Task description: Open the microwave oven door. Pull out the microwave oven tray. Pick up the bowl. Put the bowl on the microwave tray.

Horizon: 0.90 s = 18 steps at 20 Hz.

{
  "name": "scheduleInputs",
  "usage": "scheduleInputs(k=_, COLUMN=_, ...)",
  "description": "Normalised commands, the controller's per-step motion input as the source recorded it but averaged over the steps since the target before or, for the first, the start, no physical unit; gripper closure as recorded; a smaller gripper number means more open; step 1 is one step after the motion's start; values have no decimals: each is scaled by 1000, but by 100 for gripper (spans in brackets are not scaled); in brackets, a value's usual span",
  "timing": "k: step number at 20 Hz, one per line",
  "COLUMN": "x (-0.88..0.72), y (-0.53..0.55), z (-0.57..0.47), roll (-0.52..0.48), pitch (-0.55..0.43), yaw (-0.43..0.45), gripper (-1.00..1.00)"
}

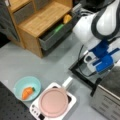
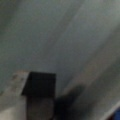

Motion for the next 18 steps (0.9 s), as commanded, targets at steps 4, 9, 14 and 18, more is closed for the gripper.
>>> scheduleInputs(k=4, x=339, y=-48, z=-3, roll=-207, pitch=146, yaw=-255, gripper=100)
scheduleInputs(k=9, x=372, y=-133, z=4, roll=-314, pitch=131, yaw=-274, gripper=100)
scheduleInputs(k=14, x=403, y=-169, z=3, roll=-405, pitch=79, yaw=-262, gripper=100)
scheduleInputs(k=18, x=401, y=-178, z=3, roll=-445, pitch=18, yaw=-193, gripper=100)
